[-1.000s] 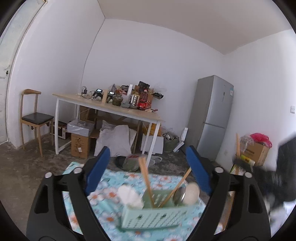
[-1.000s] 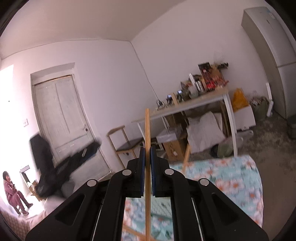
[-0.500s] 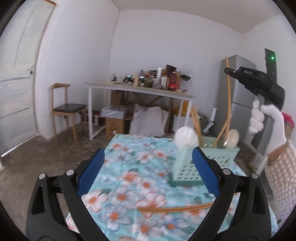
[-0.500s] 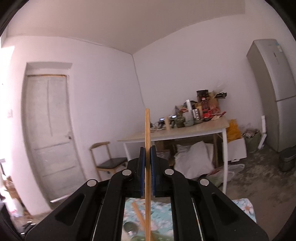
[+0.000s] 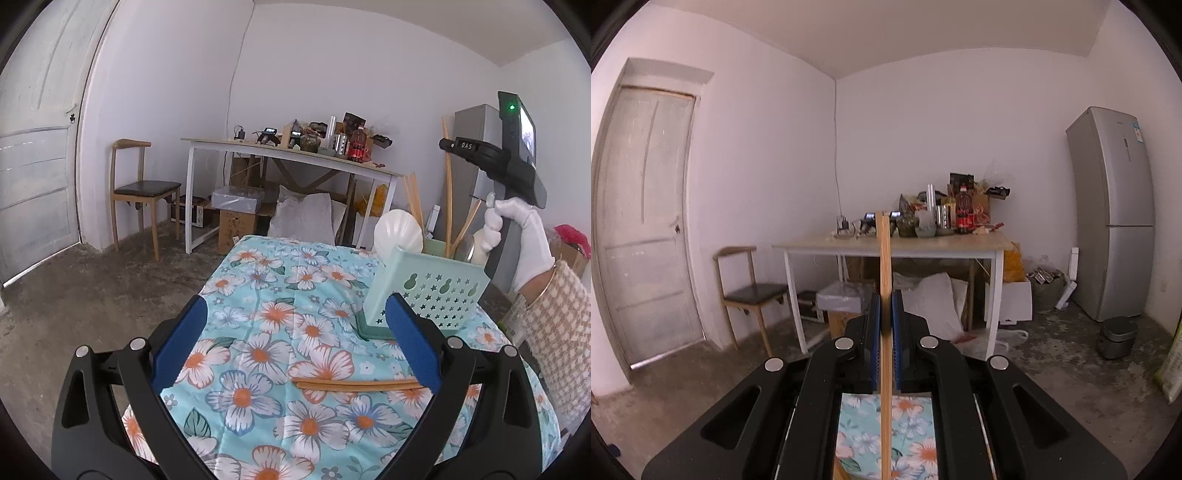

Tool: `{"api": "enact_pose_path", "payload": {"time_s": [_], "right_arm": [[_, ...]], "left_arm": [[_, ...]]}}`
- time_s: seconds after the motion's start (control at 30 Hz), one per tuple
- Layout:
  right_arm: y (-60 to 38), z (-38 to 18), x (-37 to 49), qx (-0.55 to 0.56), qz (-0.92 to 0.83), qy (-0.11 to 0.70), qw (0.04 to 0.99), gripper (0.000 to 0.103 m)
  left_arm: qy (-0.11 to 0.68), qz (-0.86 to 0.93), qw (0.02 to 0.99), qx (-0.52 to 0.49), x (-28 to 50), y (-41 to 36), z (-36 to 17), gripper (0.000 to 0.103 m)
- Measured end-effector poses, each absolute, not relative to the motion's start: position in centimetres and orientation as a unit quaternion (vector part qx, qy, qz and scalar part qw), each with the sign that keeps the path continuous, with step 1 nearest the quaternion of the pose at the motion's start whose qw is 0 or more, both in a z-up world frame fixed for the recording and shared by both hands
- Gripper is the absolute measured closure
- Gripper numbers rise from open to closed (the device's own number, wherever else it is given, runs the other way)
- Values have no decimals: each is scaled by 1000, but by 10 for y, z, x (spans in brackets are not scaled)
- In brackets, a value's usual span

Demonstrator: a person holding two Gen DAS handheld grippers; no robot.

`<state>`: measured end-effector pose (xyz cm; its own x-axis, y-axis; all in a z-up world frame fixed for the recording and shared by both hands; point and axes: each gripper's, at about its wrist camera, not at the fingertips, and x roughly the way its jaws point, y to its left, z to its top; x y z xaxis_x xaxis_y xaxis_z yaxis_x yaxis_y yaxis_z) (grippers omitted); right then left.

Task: Organize utensils
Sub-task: 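Lower the chopstick into the caddy and open the right tool, then move both open tools back to the remaining chopsticks on the cover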

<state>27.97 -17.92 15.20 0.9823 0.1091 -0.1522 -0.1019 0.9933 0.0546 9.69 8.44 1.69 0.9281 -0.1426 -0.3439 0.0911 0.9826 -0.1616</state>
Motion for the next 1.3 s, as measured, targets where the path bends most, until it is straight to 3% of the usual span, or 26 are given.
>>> {"api": "enact_pose_path", "payload": {"time_s": [0.4,0.47,0.53,0.97,1.07,1.3], "right_arm": [[-186,152,267,13,56,102,993,96],[-188,156,259,13,56,98,994,91],[-192,161,249,16,59,89,994,78],[-212,187,167,21,96,65,993,75],[-213,185,144,9,110,69,992,69],[-210,144,121,-10,121,147,982,62]], "left_arm": [[193,-48,976,-88,96,96,15,10],[193,-44,976,-93,95,99,16,10],[192,-41,976,-97,94,101,17,10],[190,-37,976,-103,82,100,28,10],[192,-35,975,-105,79,100,31,10],[208,-21,973,-100,79,99,31,10]]}}
